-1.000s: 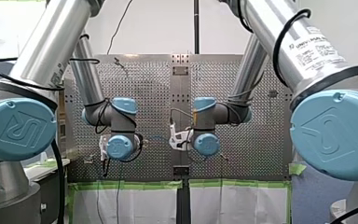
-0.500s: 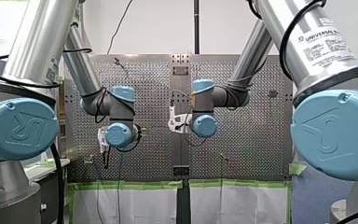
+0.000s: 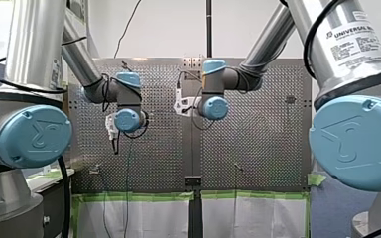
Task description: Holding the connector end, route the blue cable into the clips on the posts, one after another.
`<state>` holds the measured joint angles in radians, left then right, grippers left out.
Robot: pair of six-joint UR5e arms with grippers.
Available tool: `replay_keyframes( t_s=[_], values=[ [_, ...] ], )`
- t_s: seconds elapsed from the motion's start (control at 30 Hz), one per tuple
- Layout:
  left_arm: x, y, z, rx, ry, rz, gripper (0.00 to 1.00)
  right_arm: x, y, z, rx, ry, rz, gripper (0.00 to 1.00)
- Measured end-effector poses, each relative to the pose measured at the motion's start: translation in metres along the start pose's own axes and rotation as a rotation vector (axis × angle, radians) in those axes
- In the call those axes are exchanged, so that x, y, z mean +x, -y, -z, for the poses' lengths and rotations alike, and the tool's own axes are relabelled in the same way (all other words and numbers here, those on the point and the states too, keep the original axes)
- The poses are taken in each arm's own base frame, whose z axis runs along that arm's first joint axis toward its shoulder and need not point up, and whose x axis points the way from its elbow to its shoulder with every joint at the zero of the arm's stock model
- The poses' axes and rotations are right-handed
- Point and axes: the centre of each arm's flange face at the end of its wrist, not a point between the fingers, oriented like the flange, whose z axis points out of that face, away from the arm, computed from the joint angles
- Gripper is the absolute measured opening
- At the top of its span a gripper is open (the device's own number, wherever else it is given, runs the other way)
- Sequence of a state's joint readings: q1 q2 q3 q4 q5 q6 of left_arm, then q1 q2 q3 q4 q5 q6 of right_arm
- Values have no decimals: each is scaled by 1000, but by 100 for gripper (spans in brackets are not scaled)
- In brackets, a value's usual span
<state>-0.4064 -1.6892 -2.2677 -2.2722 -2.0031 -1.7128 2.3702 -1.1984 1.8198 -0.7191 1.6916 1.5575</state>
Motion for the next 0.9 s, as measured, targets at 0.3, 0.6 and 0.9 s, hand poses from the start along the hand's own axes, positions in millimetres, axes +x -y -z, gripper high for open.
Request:
replay_keyframes(
  t_s=[0.3,0.6,0.9],
  values=[
    [-58,-3,-30,-47,84,72,0,25,3,-23,15,4,-27,0],
    [-123,1,-42,-60,164,102,0,53,7,-43,31,-21,-39,0],
    [-167,-4,-36,-76,198,122,0,64,13,-65,63,-37,-59,0]
  ],
)
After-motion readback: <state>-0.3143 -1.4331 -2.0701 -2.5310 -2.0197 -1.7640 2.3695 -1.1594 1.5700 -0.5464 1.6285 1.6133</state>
